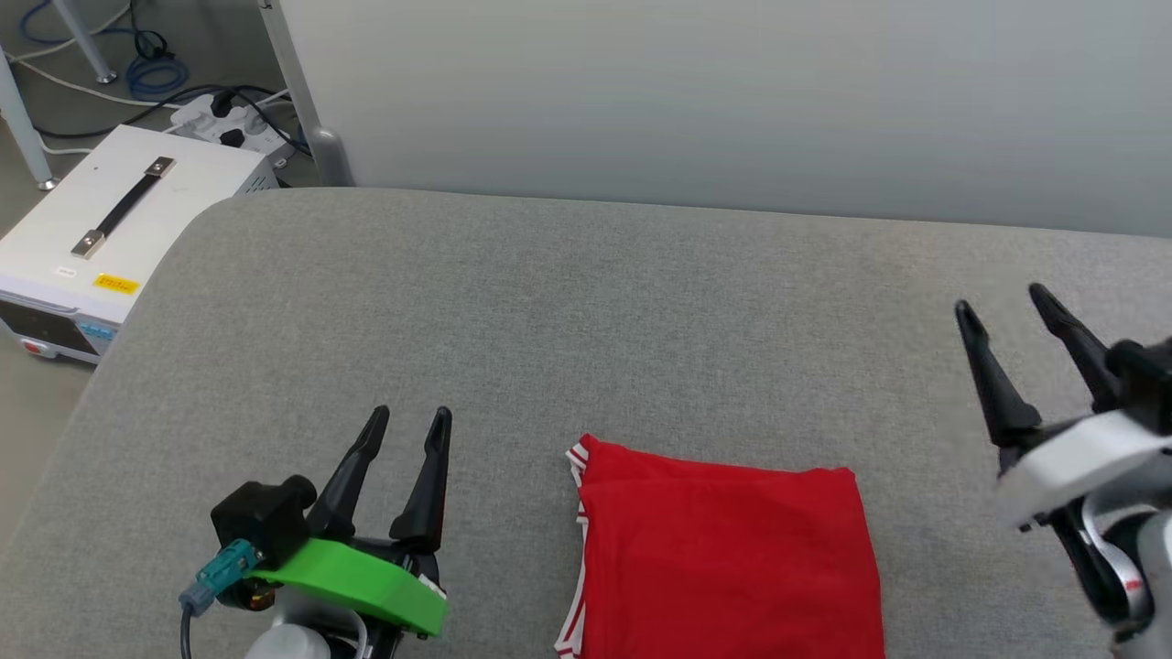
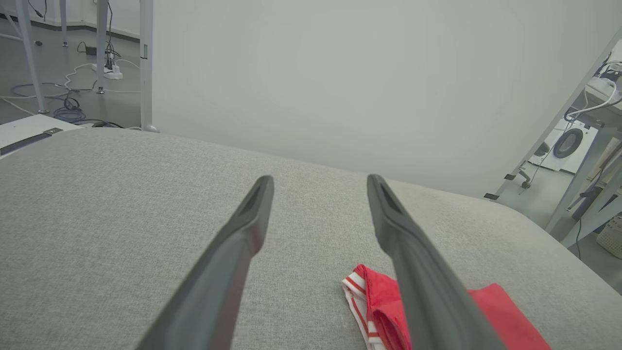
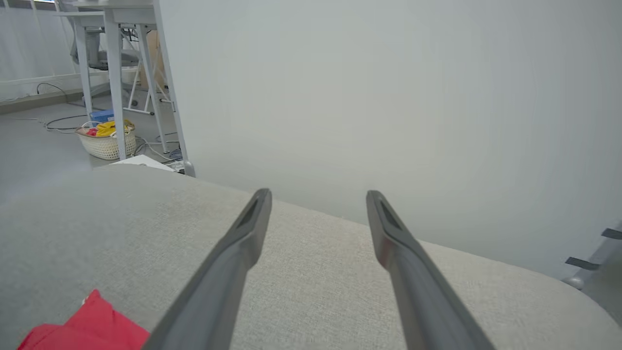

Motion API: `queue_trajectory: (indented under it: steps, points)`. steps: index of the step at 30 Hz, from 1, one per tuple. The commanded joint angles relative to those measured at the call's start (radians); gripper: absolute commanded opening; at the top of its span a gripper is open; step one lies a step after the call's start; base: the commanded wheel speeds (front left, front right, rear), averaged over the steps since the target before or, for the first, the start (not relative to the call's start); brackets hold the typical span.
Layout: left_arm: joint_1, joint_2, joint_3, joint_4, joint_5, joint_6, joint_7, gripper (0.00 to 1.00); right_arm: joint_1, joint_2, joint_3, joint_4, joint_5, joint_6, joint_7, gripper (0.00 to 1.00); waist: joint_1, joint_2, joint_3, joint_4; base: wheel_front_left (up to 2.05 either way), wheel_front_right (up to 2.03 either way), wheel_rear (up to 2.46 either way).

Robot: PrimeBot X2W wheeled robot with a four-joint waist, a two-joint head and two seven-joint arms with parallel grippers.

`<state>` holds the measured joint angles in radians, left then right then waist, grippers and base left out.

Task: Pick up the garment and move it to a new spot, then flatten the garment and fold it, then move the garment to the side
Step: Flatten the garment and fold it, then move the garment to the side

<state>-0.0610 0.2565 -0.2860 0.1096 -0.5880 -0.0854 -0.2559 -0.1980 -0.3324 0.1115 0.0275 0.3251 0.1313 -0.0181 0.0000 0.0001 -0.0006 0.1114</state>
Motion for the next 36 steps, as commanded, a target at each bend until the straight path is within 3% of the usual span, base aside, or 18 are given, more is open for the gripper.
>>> queue_trajectory:
  steps: [1,7,12,18,30,36]
  points:
    - [0.016,-0.014,0.015,-0.012,0.019,-0.010,-0.006,1.00,0.048,-0.013,-0.024,-0.023,-0.018,-0.001,-0.020,1.00,0.0000,-0.0001,0.004,-0.007,0.00,0.00,0.00]
    - [0.034,-0.053,0.064,-0.040,0.065,-0.029,-0.006,1.00,0.202,0.038,-0.154,-0.134,-0.037,-0.001,-0.075,1.00,0.0000,-0.0001,0.018,-0.021,0.00,0.00,0.00]
    - [0.050,-0.072,0.085,-0.051,0.094,-0.040,-0.006,1.00,0.278,0.093,-0.192,-0.181,-0.045,-0.001,-0.122,1.00,0.0000,-0.0001,0.025,-0.030,0.00,0.00,0.00]
    - [0.062,-0.085,0.115,-0.054,0.154,-0.044,-0.006,1.00,0.314,0.139,-0.189,-0.183,-0.097,-0.001,-0.155,1.00,0.0000,-0.0001,0.030,-0.033,0.00,0.00,0.00]
    - [0.059,-0.079,0.103,-0.033,0.253,-0.045,-0.006,1.00,0.310,0.153,-0.167,-0.170,-0.120,-0.001,-0.152,1.00,0.0000,-0.0001,0.037,-0.023,0.00,0.00,0.00]
    - [0.056,-0.085,0.107,-0.031,0.251,-0.045,-0.006,1.00,0.307,0.152,-0.164,-0.168,-0.118,-0.001,-0.150,1.00,0.0000,-0.0001,0.038,-0.019,0.00,0.00,0.00]
